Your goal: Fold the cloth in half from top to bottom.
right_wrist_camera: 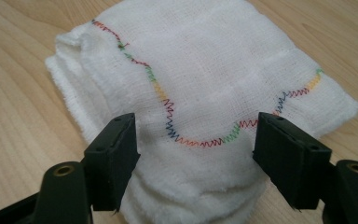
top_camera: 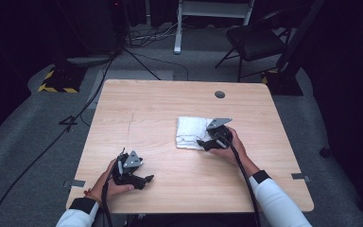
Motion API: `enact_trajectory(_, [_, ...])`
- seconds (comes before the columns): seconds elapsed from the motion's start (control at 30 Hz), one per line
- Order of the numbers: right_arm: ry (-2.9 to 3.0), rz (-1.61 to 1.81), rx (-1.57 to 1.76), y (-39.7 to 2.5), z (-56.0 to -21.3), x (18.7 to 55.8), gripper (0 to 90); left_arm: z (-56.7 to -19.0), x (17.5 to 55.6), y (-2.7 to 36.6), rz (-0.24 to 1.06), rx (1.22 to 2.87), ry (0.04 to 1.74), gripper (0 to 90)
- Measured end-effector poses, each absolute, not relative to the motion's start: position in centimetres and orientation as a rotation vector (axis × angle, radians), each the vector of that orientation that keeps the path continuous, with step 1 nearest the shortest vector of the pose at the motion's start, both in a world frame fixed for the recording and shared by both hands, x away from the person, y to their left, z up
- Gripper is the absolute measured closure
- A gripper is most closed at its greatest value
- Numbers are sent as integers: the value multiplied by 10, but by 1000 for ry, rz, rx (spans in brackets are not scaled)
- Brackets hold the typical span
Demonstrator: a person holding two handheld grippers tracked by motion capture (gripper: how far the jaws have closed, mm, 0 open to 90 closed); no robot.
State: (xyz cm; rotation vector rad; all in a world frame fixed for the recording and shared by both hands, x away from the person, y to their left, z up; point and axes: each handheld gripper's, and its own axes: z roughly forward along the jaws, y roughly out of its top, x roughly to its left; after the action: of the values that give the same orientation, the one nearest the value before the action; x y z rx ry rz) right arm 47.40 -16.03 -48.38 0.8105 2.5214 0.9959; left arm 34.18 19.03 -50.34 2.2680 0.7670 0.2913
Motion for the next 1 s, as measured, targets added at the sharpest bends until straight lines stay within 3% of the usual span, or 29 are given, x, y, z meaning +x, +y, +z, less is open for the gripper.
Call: enact_trajectory(1.0, [2556,883,616,-201,-450,419,313,-504,341,190,295,2265,776,187])
